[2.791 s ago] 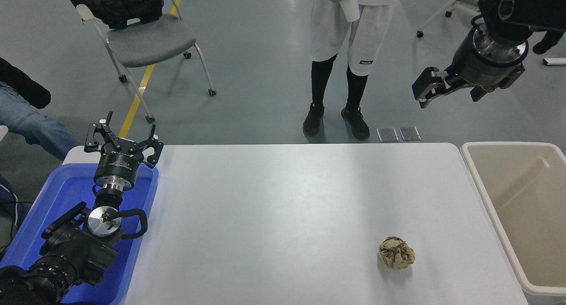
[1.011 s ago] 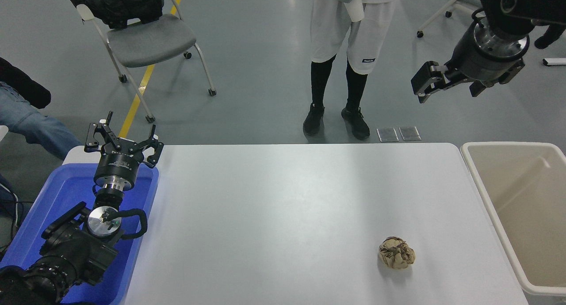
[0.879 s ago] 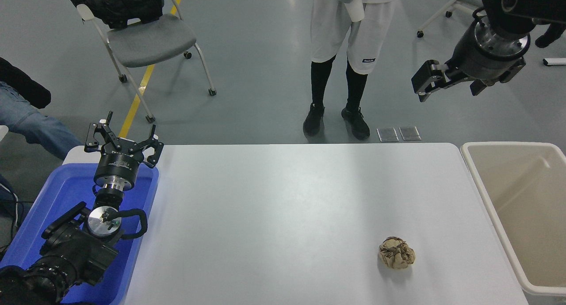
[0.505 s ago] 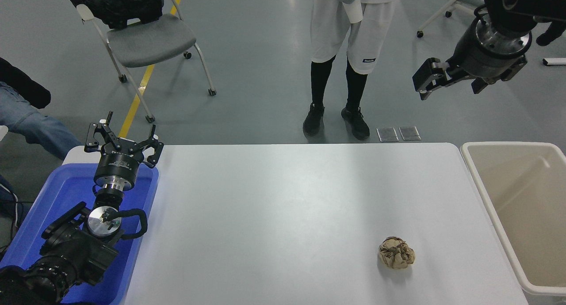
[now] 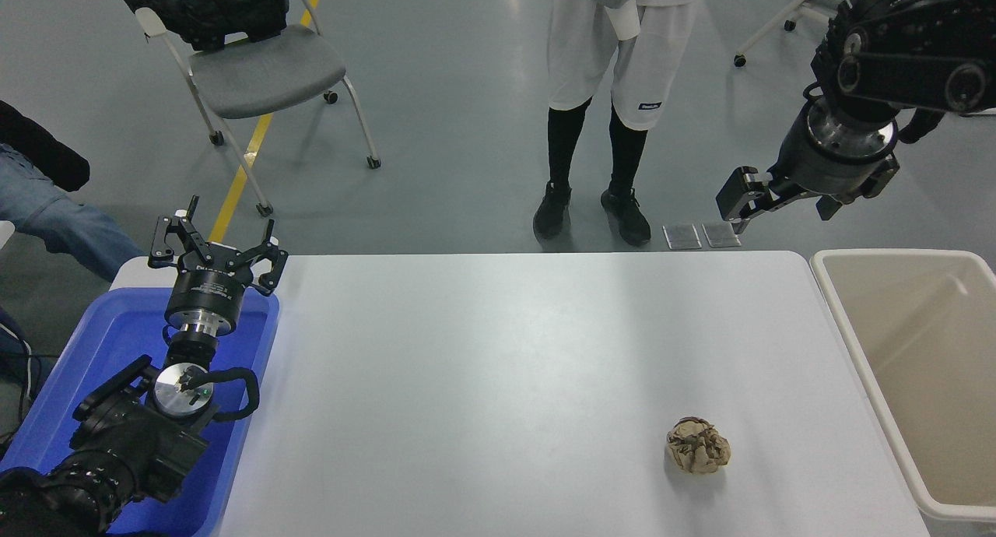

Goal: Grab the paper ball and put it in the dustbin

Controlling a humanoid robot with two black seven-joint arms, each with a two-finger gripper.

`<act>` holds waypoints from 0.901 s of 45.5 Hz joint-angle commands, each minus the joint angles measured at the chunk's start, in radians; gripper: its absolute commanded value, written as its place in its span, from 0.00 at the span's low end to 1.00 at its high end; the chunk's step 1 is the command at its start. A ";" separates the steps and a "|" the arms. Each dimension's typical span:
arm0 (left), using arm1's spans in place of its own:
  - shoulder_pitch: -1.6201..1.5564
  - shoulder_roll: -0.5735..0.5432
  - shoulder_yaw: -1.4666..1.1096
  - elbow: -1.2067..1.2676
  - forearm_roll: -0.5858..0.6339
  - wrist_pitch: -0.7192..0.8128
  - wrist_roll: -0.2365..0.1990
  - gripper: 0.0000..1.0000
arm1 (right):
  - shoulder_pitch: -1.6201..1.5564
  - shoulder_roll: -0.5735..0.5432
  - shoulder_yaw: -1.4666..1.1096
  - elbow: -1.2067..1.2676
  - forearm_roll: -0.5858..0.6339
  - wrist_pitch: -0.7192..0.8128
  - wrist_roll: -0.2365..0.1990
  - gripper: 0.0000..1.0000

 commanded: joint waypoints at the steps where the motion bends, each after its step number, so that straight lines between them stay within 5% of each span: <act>1: 0.000 0.000 0.000 0.000 0.000 0.001 0.000 0.99 | -0.116 0.016 0.005 -0.048 -0.011 0.000 -0.002 1.00; 15: -0.002 0.000 0.000 0.000 0.000 0.001 -0.002 0.99 | -0.276 0.019 0.162 -0.059 -0.149 0.000 -0.007 1.00; 41: 0.000 0.000 0.000 0.000 0.000 0.001 0.000 0.99 | -0.467 0.071 0.168 -0.088 -0.144 0.000 -0.008 1.00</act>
